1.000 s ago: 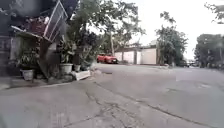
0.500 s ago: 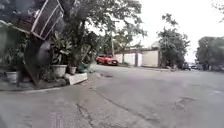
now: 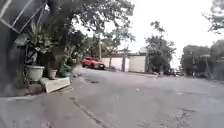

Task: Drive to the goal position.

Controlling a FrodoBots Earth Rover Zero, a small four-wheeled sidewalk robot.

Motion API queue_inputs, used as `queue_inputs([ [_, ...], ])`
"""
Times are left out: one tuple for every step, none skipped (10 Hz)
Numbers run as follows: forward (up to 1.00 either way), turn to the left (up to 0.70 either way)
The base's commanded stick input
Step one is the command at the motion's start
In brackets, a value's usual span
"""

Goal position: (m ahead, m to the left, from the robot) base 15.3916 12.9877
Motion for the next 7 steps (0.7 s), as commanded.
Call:
queue_inputs([
  [1.00,0.01],
  [1.00,0.00],
  [1.00,0.00],
  [1.00,0.00],
  [1.00,0.00],
  [1.00,0.05],
  [1.00,0.09],
])
